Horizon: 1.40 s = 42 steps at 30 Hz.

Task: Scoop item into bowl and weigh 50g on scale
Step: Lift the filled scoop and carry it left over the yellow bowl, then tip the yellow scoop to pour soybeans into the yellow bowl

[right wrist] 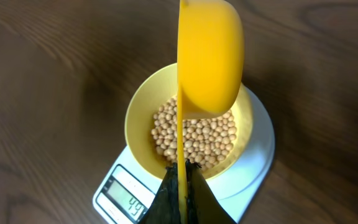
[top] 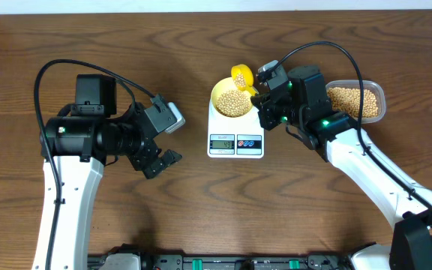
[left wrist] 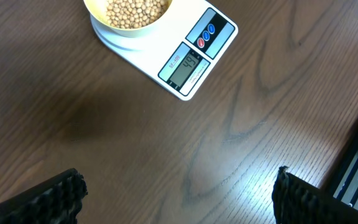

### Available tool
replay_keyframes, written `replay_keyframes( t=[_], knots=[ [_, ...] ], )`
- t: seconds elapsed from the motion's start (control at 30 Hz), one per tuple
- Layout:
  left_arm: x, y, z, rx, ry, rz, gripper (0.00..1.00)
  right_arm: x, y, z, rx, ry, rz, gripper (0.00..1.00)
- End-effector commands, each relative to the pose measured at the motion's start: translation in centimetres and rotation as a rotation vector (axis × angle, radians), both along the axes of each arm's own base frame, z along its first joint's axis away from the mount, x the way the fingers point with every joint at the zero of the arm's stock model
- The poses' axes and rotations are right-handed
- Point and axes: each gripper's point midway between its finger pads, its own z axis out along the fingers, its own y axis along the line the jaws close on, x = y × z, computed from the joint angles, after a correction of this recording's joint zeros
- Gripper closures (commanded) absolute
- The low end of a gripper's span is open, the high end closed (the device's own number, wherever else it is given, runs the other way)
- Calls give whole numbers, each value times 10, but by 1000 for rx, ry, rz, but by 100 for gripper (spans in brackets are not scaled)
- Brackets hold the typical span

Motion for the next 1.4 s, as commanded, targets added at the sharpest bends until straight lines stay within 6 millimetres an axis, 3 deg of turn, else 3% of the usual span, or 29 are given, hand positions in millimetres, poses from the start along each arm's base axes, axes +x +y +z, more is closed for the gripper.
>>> replay_keyframes(
  t=[0.0,0.3,0.47,1.37],
  knots=[
    [1,0,1,-5,-4,-6,2,3,0,0,-45,-41,15,99],
    [1,0,2,-5,-4,-5,2,6,-2,-1,-99,-83,13,99],
    [1,0,2,-5,-5,-6,2,-1,5,0,-52,-51,40,99],
    [1,0,1,-5,-4,-6,2,-3,9,2,4,-5,18,99]
  ],
)
